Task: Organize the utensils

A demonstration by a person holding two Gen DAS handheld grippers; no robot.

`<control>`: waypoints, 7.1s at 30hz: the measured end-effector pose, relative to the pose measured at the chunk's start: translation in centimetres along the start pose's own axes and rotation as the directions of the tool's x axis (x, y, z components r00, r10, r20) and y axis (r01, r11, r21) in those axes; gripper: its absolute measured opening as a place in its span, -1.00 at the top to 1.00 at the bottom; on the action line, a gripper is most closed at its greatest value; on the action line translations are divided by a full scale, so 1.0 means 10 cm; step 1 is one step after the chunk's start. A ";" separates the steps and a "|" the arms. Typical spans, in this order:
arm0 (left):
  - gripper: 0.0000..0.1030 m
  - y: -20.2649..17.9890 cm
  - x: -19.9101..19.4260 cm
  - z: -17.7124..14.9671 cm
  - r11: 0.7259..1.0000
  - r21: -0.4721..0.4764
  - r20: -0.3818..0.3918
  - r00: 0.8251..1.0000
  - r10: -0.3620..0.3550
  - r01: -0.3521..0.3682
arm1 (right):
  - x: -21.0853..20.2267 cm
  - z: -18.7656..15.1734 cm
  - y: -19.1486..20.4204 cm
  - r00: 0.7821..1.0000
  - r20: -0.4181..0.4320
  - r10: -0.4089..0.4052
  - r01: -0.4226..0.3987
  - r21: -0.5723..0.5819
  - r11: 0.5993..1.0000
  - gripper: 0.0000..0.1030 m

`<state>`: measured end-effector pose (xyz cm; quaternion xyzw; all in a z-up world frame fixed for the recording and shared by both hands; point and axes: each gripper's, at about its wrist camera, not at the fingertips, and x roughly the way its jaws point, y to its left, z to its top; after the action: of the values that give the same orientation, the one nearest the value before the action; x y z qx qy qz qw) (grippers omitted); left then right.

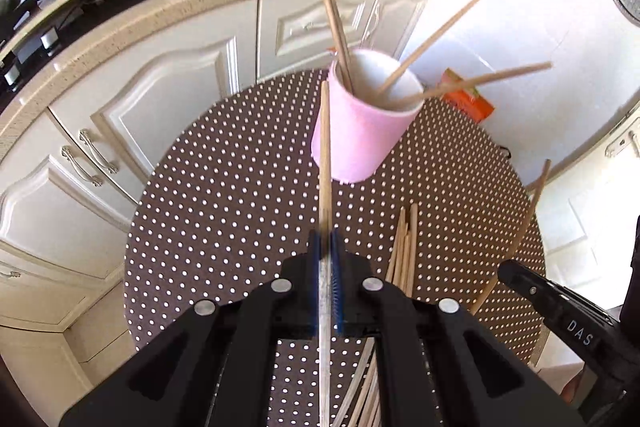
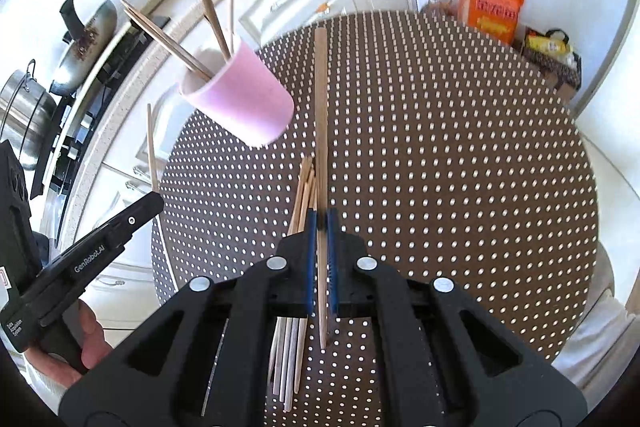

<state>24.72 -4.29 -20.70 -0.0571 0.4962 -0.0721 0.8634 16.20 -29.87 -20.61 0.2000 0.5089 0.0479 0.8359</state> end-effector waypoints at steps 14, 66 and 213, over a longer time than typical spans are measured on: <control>0.87 -0.08 -0.40 0.09 1.000 -0.024 0.162 0.987 0.020 -0.016 | -0.60 0.21 0.07 0.987 0.157 0.044 -0.036 -0.054 0.998 0.90; 0.87 0.25 0.22 0.01 0.994 -0.101 -0.073 0.997 0.033 -0.040 | 0.93 0.22 -0.37 0.933 -0.212 -0.289 0.138 -0.532 0.835 0.59; -0.16 -0.15 -0.13 -0.73 0.959 0.265 0.055 0.995 0.085 -0.096 | 0.42 -0.39 -0.21 0.940 -0.225 -0.258 0.257 -0.033 0.966 -0.47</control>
<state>17.70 -5.73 -22.99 0.0812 0.4652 -0.0975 0.8760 14.60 -29.46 -26.47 0.1236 0.6229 -0.0386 0.7715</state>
